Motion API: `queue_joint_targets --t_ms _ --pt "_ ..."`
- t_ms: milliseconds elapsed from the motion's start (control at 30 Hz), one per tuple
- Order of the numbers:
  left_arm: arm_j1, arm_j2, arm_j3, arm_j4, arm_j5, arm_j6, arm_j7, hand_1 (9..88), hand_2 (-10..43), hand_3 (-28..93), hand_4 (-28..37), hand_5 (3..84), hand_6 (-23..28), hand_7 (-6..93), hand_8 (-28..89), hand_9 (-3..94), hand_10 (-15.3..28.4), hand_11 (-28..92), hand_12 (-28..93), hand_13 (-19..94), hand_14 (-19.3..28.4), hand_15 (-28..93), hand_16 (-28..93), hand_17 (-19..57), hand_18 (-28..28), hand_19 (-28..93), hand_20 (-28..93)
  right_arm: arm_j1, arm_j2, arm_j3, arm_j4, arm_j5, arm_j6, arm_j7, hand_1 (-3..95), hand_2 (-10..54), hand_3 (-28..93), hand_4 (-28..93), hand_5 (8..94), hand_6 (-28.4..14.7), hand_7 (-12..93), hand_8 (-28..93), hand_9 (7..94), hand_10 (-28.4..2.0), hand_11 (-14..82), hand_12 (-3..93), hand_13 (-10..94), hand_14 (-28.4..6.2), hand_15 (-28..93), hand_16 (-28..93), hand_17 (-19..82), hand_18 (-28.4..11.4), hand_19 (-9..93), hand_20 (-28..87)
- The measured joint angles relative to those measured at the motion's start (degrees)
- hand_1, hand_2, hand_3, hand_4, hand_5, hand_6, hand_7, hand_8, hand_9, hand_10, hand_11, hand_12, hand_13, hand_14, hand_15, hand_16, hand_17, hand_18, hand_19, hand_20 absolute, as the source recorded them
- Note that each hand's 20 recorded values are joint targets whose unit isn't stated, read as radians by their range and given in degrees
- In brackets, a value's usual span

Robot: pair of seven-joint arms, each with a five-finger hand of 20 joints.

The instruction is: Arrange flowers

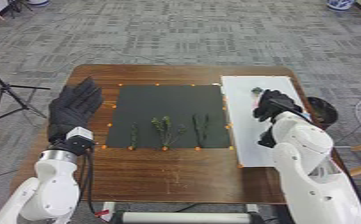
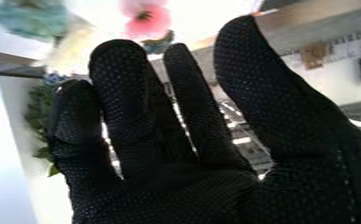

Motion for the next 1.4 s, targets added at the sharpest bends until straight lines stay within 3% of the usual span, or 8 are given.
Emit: queue_joint_targets --t_ms 200,433,600,733,867,1067,1267,1400 --pt "-0.2 0.08 0.15 0.01 0.00 -0.15 0.01 25.6 14.3 72 -28.3 45.5 8.1 12.3 -10 35.4 13.4 19 8 26 14.4 21 -3 -6.1 14.0 34 8 -0.6 0.6 -0.5 1.4 -2.7 0.3 0.2 51.7 -9.5 75 -26 49.7 -7.7 8 -9 43.1 -13.8 7.5 10.1 59 -11.9 66 34 34 -23.0 84 34" --pt "-0.4 0.47 0.51 0.01 -0.04 -0.13 0.09 25.8 14.3 72 -28.3 45.6 8.1 12.3 -10 35.1 13.4 18 8 25 14.1 20 -3 -6.1 14.0 34 8 -1.0 0.2 0.1 5.7 -7.5 -0.3 -6.7 55.5 -9.5 73 -28 51.4 -6.9 10 -10 44.5 -13.3 8.5 10.2 60 -9.4 65 36 35 -22.3 84 34" --pt "-0.7 0.69 0.64 0.01 -0.01 0.02 0.10 25.9 14.3 72 -28.3 45.6 8.2 12.3 -10 34.8 13.4 18 8 25 13.9 20 -3 -6.2 14.1 35 8 -1.0 0.1 -0.2 7.4 -8.5 1.6 -6.4 58.6 -9.5 71 -28 57.5 -6.2 12 -10 54.9 -14.8 11.3 13.5 62 -7.5 68 37 37 -21.7 87 37" --pt "-0.7 0.71 0.64 -0.03 -0.01 0.06 0.11 25.9 14.3 72 -28.3 45.6 8.3 12.3 -10 34.8 13.4 18 8 25 13.9 20 -3 -6.3 14.0 35 8 -0.9 -0.2 -0.6 9.0 -9.2 6.0 -5.4 59.4 -9.5 73 -28 62.4 -3.1 16 -11 65.7 -12.6 15.3 19.2 67 -6.8 68 39 41 -21.4 89 39" --pt "-0.8 0.68 0.62 -0.03 -0.07 0.04 0.15 25.9 14.3 72 -28.3 45.6 8.3 12.4 -10 34.8 13.4 19 8 25 13.9 20 -3 -6.2 14.0 35 8 -0.8 -0.4 -0.7 10.0 -10.4 8.7 -4.9 62.0 -9.5 69 -26 67.4 -2.8 22 1 76.6 -9.3 9.0 35.6 70 -7.0 70 39 43 -21.1 90 41" --pt "-1.3 0.56 0.96 0.13 -0.44 0.03 0.30 25.9 14.3 72 -28.3 45.6 8.3 12.3 -10 34.8 13.4 19 8 25 14.0 20 -3 -6.2 14.0 35 8 -0.6 -0.9 -0.3 10.2 -11.4 8.7 -5.0 63.0 -9.5 68 -26 71.7 -1.7 31 5 80.9 -8.5 13.1 41.8 72 -7.5 71 37 44 -20.9 91 41" --pt "-1.6 0.49 1.09 0.15 -0.51 -0.01 0.35 25.9 14.2 72 -28.3 45.4 8.3 12.2 -10 34.8 13.4 19 8 25 14.2 20 -3 -6.2 14.0 35 8 -1.0 -0.7 -1.0 10.4 -11.2 10.9 -4.6 62.4 -9.5 69 -25 72.8 -1.2 32 7 82.4 -8.5 14.2 44.9 74 -7.0 71 35 46 -20.9 92 40" --pt "-1.3 0.24 0.36 0.12 -0.51 0.00 0.35 25.9 14.2 72 -28.3 45.2 8.2 12.1 -9 34.8 13.4 19 8 25 14.4 21 -3 -6.3 14.0 35 8 -1.7 -0.4 -2.1 9.7 -10.4 13.4 -4.6 62.3 -9.5 69 -25 73.2 -1.5 32 7 82.5 -8.5 14.3 45.4 74 -7.0 71 34 46 -20.9 93 40"
